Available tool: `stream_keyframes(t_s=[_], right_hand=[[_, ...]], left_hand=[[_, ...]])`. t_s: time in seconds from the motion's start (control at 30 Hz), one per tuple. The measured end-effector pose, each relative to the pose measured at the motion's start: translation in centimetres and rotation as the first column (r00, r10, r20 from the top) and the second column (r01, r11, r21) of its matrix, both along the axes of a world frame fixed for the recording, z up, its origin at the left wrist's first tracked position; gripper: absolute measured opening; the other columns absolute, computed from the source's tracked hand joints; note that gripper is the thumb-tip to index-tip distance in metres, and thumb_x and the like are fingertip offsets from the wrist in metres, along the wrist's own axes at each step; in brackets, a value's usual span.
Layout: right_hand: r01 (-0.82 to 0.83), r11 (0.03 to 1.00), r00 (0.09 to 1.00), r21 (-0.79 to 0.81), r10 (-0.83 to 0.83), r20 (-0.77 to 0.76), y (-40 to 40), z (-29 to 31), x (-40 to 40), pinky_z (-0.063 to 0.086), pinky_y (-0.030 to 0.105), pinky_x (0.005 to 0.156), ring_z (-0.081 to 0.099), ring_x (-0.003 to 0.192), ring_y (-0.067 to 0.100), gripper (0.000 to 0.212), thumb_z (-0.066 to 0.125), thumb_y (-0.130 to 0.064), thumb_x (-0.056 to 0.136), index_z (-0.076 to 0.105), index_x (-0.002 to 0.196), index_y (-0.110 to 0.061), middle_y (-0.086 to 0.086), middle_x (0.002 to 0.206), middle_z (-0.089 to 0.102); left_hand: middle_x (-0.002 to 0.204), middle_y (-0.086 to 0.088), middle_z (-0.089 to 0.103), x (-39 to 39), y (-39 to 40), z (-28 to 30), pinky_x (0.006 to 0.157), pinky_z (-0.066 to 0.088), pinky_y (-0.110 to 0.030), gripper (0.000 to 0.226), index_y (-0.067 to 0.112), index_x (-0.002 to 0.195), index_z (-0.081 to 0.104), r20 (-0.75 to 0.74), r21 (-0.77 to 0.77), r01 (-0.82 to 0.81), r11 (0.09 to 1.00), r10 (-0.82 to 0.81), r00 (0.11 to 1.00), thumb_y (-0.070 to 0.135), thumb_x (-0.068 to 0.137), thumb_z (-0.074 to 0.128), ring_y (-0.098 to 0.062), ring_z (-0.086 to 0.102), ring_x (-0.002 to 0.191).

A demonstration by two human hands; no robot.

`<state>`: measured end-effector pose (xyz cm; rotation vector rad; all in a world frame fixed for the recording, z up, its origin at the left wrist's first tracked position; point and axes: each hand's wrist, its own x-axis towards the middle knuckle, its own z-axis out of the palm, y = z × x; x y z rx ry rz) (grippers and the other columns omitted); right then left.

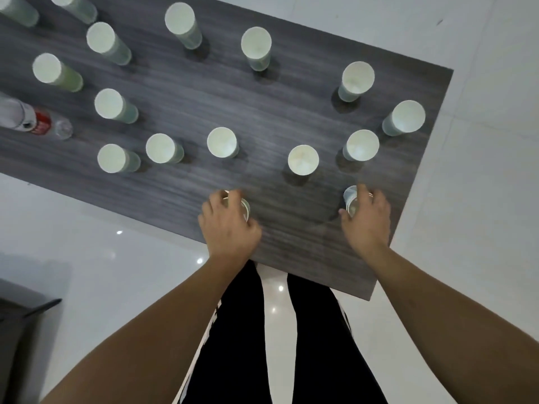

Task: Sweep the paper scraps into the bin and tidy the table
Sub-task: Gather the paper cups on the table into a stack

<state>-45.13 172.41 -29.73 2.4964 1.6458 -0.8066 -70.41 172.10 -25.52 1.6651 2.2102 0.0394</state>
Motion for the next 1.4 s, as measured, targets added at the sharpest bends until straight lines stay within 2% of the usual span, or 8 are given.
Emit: stream_keyframes(t_s=[0.23, 0.47, 0.57, 0.7, 0.83, 1.0, 1.23, 1.4], right_hand=[[0.119, 0.993, 0.990, 0.025, -0.116, -0.075, -1.3, -1.6, -2.7, 0.045, 0.041, 0.093, 0.050, 0.111, 0.041, 0.057, 0.073, -0.022, 0.080, 0.050, 0.131, -0.015, 0.020, 0.128, 0.047], [0.154, 0.842, 0.975, 0.518, -0.044, -0.218, 1.7, 1.8, -7.7, 0.035, 0.020, 0.091, 0.047, 0.113, 0.016, 0.065, 0.070, -0.037, 0.082, 0.042, 0.137, -0.019, 0.008, 0.128, 0.047], [-0.026, 0.896, 0.996, 0.443, 0.059, -0.061, 5.9, 1.5, -9.2, 0.042, 0.035, 0.092, 0.049, 0.111, 0.028, 0.068, 0.069, -0.036, 0.085, 0.041, 0.143, -0.016, 0.015, 0.128, 0.050], [-0.200, 0.974, 0.979, 0.103, 0.203, -0.013, 9.1, -1.6, -9.8, 0.044, 0.045, 0.098, 0.044, 0.122, 0.036, 0.073, 0.071, -0.040, 0.085, 0.037, 0.147, -0.020, 0.016, 0.136, 0.045], [-0.239, 0.970, 0.971, -0.037, 0.238, -0.034, 8.9, -3.6, -10.1, 0.048, 0.043, 0.089, 0.046, 0.114, 0.040, 0.070, 0.075, -0.029, 0.079, 0.041, 0.139, -0.023, 0.015, 0.131, 0.041], [-0.007, 0.999, 0.983, 0.050, 0.016, -0.183, 7.2, -2.2, -9.7, 0.046, 0.039, 0.090, 0.053, 0.110, 0.036, 0.067, 0.075, -0.029, 0.076, 0.048, 0.137, -0.018, 0.014, 0.125, 0.050], [0.263, 0.844, 0.956, 0.468, -0.292, -0.011, 7.7, 2.2, -5.4, 0.045, 0.032, 0.086, 0.055, 0.107, 0.028, 0.067, 0.078, -0.031, 0.079, 0.046, 0.136, -0.017, 0.013, 0.124, 0.052], [0.177, 0.962, 0.974, 0.208, -0.201, 0.104, 10.2, -0.1, -1.5, 0.043, 0.042, 0.096, 0.049, 0.117, 0.036, 0.065, 0.078, -0.029, 0.079, 0.050, 0.135, -0.012, 0.019, 0.129, 0.051]], left_hand=[[0.125, -0.012, 0.046, -3.3, 0.2, -2.8, 0.086, 0.035, -0.044, 0.063, 0.019, 0.121, 0.049, -0.045, -0.063, -0.103, 0.993, 0.100, 0.994, 0.020, 0.059, 0.062, -0.036, 0.044, 0.105], [0.123, -0.016, 0.051, -4.0, 1.2, -4.0, 0.082, 0.043, -0.047, 0.061, 0.015, 0.123, 0.054, 0.082, -0.050, 0.022, 0.998, -0.018, 0.996, 0.014, 0.063, 0.066, -0.039, 0.050, 0.102], [0.134, -0.013, 0.045, -4.8, 1.1, -5.2, 0.095, 0.043, -0.048, 0.064, 0.017, 0.130, 0.049, 0.135, -0.088, 0.091, 0.992, -0.078, 0.988, 0.019, 0.073, 0.078, -0.035, 0.045, 0.117], [0.135, -0.007, 0.040, -5.7, 1.7, -6.6, 0.095, 0.045, -0.042, 0.072, 0.023, 0.135, 0.042, 0.212, -0.266, 0.161, 0.950, -0.105, 0.972, 0.025, 0.074, 0.079, -0.031, 0.043, 0.118], [0.121, -0.010, 0.046, -5.6, 3.7, -4.5, 0.089, 0.040, -0.035, 0.060, 0.014, 0.120, 0.050, 0.254, 0.055, -0.157, 0.986, 0.138, 0.957, 0.021, 0.065, 0.074, -0.028, 0.043, 0.107], [0.116, -0.013, 0.049, -5.0, 10.8, -1.1, 0.094, 0.034, -0.033, 0.055, 0.008, 0.110, 0.051, 0.404, 0.385, -0.362, 0.849, 0.197, 0.893, 0.025, 0.059, 0.066, -0.026, 0.044, 0.104], [0.127, -0.016, 0.048, -5.3, 14.7, -4.7, 0.099, 0.038, -0.039, 0.064, 0.008, 0.128, 0.050, 0.290, 0.011, 0.013, 1.000, -0.016, 0.957, 0.012, 0.069, 0.076, -0.035, 0.048, 0.115], [0.129, -0.016, 0.050, -2.6, 15.6, -6.0, 0.095, 0.040, -0.037, 0.070, 0.012, 0.129, 0.051, 0.250, -0.153, 0.060, 0.986, -0.020, 0.968, 0.018, 0.067, 0.082, -0.036, 0.051, 0.115]])
